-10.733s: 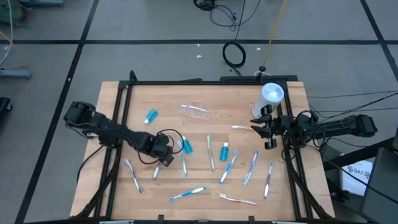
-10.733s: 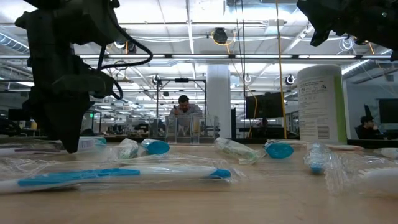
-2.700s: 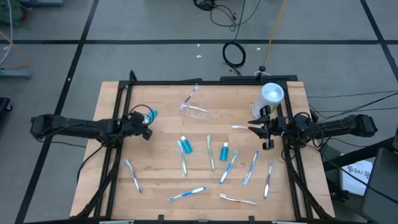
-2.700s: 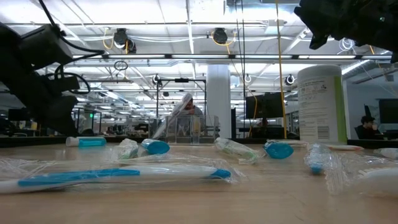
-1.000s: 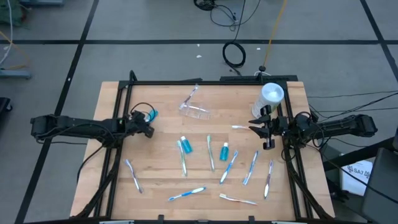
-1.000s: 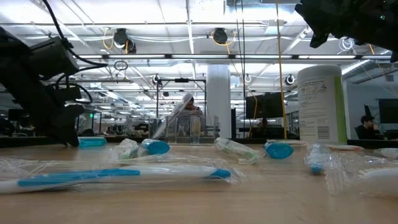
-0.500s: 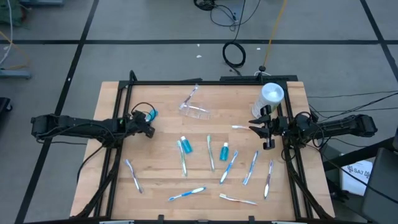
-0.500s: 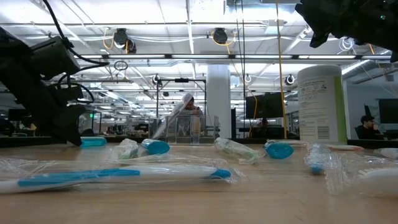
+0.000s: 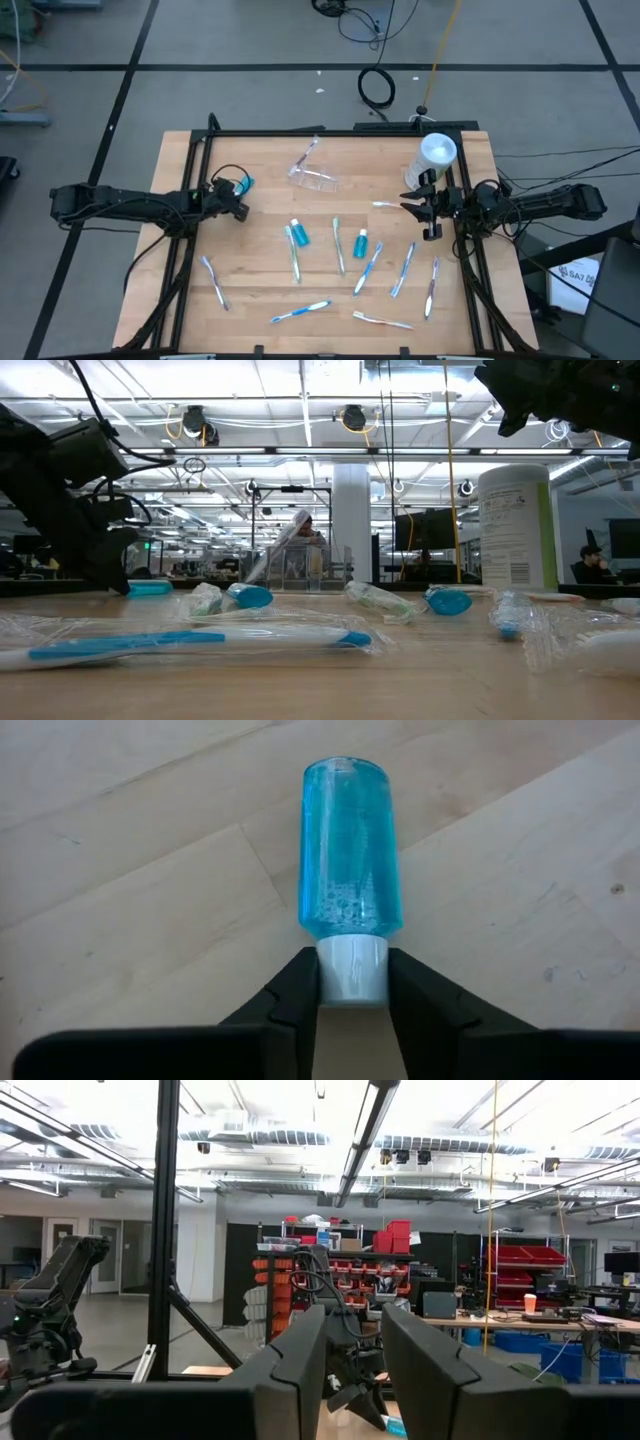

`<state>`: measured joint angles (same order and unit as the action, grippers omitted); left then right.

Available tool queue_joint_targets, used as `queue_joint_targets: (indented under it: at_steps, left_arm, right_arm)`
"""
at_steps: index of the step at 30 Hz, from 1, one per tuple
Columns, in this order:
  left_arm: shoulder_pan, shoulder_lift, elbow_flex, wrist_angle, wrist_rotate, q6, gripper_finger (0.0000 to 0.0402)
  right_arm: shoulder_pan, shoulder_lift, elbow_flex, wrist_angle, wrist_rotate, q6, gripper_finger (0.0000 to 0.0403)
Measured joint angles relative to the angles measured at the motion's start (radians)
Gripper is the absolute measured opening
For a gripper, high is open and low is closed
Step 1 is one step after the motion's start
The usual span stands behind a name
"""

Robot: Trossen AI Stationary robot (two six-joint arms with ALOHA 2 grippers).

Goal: Pick & Place toothbrushing station
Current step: Put the top left mouthwash into the middle section of the organizer

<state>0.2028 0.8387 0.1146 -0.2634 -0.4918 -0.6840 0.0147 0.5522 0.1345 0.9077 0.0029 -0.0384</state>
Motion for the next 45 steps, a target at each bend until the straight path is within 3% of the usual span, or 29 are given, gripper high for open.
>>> queue_joint_targets:
  at_steps: [5,14,23,30,33,45]
  left_arm:
    - [-0.002,0.000,-0.001,0.023,-0.002,-0.007,0.0117]
    - [-0.029,0.000,0.039,0.183,0.002,0.103,0.0101]
    - [-0.082,0.012,0.238,0.188,0.038,0.284,0.0110]
    - [-0.107,0.131,0.406,0.185,0.063,0.425,0.0110]
    - [-0.108,0.220,0.501,0.127,0.099,0.503,0.0110]
    - [-0.064,0.565,0.996,-0.387,0.192,0.773,0.0111]
  right_arm:
    - [0.000,0.000,0.000,0.000,0.000,0.000,0.0093]
    - [0.000,0.000,0.000,0.000,0.000,0.000,0.0093]
    - [0.000,0.000,0.000,0.000,0.000,-0.001,0.0093]
    - [0.000,0.000,0.000,0.000,0.000,-0.001,0.0093]
    - [0.000,0.000,0.000,0.000,0.000,-0.001,0.0093]
    - [0.000,0.000,0.000,0.000,0.000,-0.001,0.0093]
